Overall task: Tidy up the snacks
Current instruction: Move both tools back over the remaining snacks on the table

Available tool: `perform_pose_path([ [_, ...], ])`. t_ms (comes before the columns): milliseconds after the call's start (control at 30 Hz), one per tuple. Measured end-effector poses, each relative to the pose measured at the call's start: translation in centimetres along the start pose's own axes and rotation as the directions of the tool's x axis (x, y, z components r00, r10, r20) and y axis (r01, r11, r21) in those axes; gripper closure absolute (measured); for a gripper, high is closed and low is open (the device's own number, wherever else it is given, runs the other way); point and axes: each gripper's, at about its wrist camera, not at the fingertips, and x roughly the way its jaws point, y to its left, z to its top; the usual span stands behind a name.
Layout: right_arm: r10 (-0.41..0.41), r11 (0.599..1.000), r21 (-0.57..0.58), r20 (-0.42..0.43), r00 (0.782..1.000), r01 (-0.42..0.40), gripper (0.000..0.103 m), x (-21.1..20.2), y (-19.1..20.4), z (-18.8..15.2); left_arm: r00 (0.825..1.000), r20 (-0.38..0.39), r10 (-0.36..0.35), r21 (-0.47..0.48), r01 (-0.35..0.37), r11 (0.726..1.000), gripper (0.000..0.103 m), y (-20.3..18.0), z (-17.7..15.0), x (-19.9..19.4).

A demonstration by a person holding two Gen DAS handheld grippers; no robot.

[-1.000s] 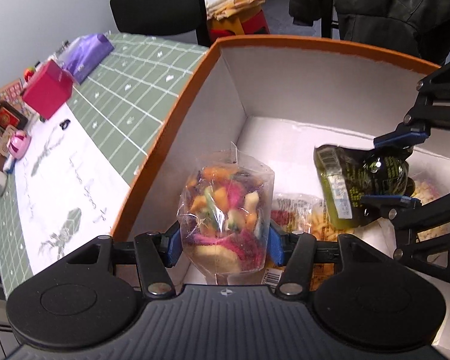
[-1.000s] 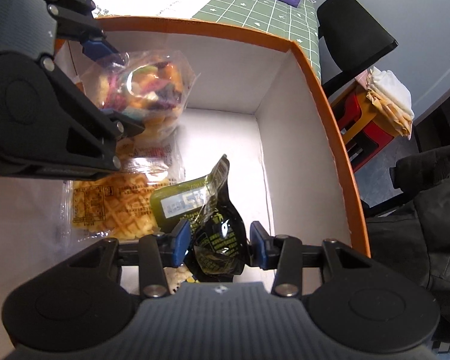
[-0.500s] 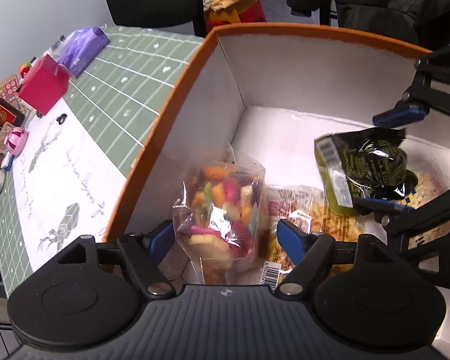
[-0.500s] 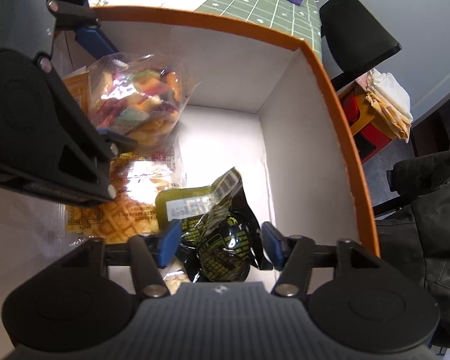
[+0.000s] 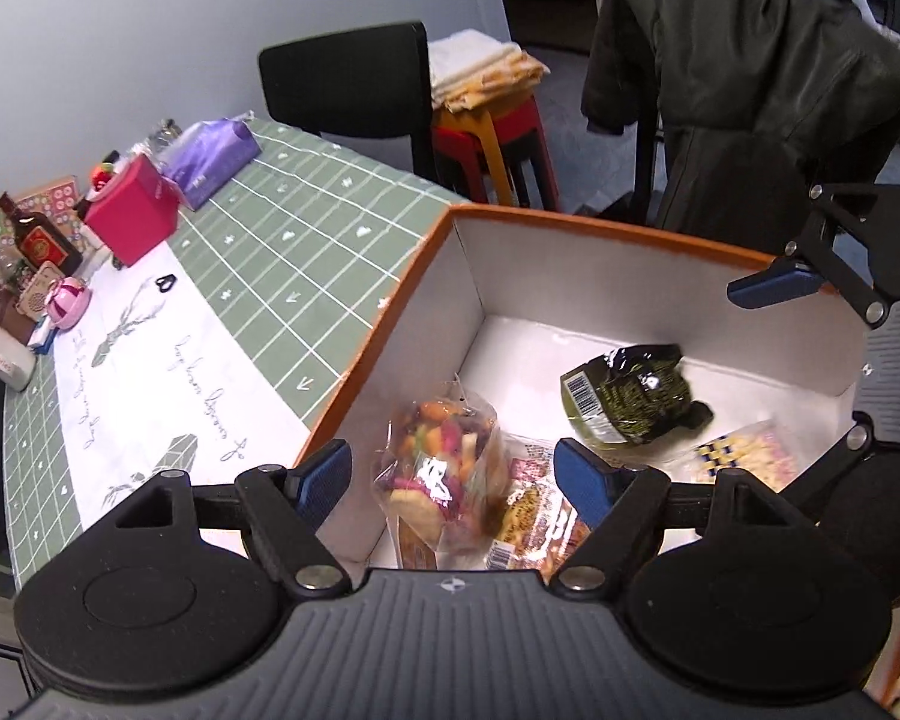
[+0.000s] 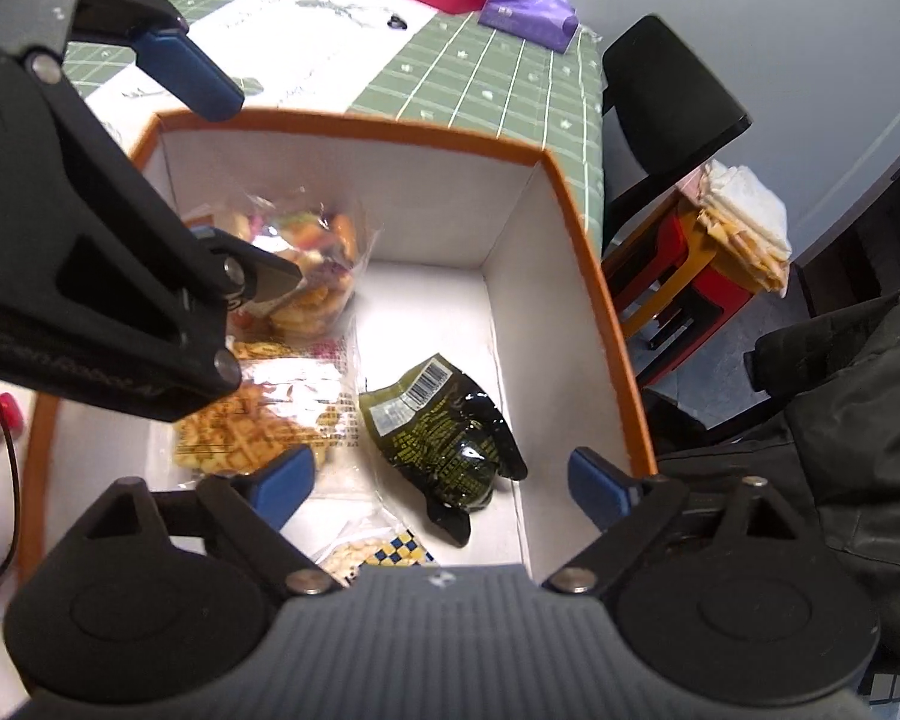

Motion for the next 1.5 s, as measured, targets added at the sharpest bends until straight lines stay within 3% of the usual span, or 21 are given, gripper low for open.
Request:
perform_pose_path([
  [200,0.01,0.998,0.058,0.077,0.997,-0.014,0.01,-3.9,0.9,-0.1,1.0,0.007,0.023,-0.097,-0.023,0.995,0.013,0.8,-1.4,-4.0],
  [600,0.098,0.986,0.115,0.181,0.979,-0.12,0.009,-10.3,5.2,-0.1,0.994,0.026,0.106,-0.182,-0.099,0.978,0.013,3.1,-6.8,-11.2],
  [833,0.236,0.945,0.185,0.181,0.955,-0.269,0.011,-10.6,8.2,0.9,0.998,-0.035,0.057,-0.352,-0.065,0.934,0.014,6.3,-10.8,-12.4],
  [1167,0.344,0.913,0.191,0.112,0.932,-0.36,0.037,-8.2,13.3,2.3,0.99,-0.129,0.061,-0.437,-0.112,0.893,0.017,10.5,-16.8,-11.4],
  [1300,0.406,0.883,0.224,0.077,0.911,-0.413,0.046,-6.7,14.6,2.2,0.981,-0.189,0.044,-0.41,-0.12,0.904,0.024,10.7,-19.1,-9.6],
  [1500,0.445,0.859,0.26,0.047,0.894,-0.441,0.051,-4.3,16.6,1.9,0.984,-0.179,0.014,-0.401,-0.086,0.912,0.032,10.2,-21.9,-8.0],
])
